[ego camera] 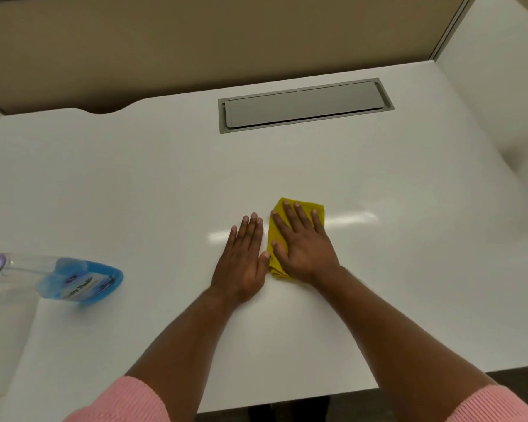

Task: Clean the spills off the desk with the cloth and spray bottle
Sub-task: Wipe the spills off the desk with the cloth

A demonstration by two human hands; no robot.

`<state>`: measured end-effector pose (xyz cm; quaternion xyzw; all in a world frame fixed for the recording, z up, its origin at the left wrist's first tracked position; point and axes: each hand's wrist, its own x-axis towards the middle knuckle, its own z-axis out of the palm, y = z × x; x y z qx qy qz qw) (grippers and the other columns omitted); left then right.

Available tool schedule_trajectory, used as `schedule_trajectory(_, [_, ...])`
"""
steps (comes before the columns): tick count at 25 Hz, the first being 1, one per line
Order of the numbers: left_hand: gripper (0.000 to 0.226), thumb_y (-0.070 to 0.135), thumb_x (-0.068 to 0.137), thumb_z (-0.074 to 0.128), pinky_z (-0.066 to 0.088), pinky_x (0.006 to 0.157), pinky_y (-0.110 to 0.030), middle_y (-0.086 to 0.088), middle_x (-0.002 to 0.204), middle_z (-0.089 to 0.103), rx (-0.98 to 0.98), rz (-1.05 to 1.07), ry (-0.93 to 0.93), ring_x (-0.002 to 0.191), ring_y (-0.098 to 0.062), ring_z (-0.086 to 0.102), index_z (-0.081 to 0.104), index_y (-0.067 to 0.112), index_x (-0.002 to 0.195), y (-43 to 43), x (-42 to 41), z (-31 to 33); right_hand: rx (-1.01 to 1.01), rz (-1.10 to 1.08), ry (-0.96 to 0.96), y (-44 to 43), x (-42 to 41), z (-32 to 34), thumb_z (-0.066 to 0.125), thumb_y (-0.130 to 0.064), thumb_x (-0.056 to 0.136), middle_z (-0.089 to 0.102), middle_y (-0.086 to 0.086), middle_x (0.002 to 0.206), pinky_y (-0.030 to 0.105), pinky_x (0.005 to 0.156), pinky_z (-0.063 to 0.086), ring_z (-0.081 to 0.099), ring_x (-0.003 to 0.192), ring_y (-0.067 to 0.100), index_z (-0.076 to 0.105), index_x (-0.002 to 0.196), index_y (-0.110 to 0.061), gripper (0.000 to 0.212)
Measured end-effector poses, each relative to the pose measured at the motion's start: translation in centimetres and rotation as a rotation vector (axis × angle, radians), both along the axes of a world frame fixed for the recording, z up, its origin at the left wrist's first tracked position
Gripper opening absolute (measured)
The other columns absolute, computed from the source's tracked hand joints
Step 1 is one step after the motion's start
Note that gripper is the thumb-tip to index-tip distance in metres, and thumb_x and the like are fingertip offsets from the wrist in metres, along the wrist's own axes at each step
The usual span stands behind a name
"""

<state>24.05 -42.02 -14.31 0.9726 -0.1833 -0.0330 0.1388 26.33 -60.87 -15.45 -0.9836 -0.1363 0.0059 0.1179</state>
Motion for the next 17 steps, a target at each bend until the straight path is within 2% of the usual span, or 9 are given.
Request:
schedule_trajectory(6, [0.070,0.039,0.101,0.023,-0.006,0.126,-0.036,-0.008,0.169,0.000,0.075,0.157,-0.004,0.156,-0.019,-0.006,0.003,0.006,0.159,5.7,2.0,0.4,-0.003,-0.135,0.018,-3.6,4.4,0.4,0.030,-0.055,0.096,0.010,0.005,0.170,0.051,0.125,0.000,0.007,0.157,0.027,0.020,0.161,-0.027,0.072])
schedule_trajectory(10, [0.072,0.045,0.102,0.021,-0.003,0.126,-0.038,-0.007,0.169,-0.003,0.061,0.185,0.025,0.156,-0.018,-0.009,0.001,0.008,0.159,7.0,3.3,-0.4,-0.008,-0.211,0.026,-2.9,8.7,0.4,0.027,-0.055,0.095,0.012,0.007,0.170,0.052,0.125,0.000,0.007,0.157,0.027,0.021,0.161,-0.026,0.072])
schedule_trajectory(14, [0.071,0.044,0.102,0.023,0.002,0.127,-0.041,-0.007,0.169,0.000,0.020,0.183,0.008,0.156,-0.018,-0.007,0.003,0.008,0.160,7.3,3.7,-0.8,0.002,-0.192,0.047,-0.1,12.8,0.5,0.032,-0.053,0.099,0.012,0.008,0.170,0.053,0.125,0.000,0.007,0.156,0.027,0.021,0.161,-0.025,0.069])
schedule_trajectory(17, [0.070,0.042,0.102,0.025,0.006,0.127,-0.042,-0.009,0.169,0.004,0.000,0.191,-0.015,0.156,-0.019,-0.004,0.008,0.006,0.159,7.3,3.6,-0.9,0.006,-0.089,0.059,5.0,14.9,0.7,0.035,-0.052,0.100,0.009,0.006,0.170,0.053,0.125,-0.002,0.005,0.157,0.028,0.019,0.161,-0.025,0.069])
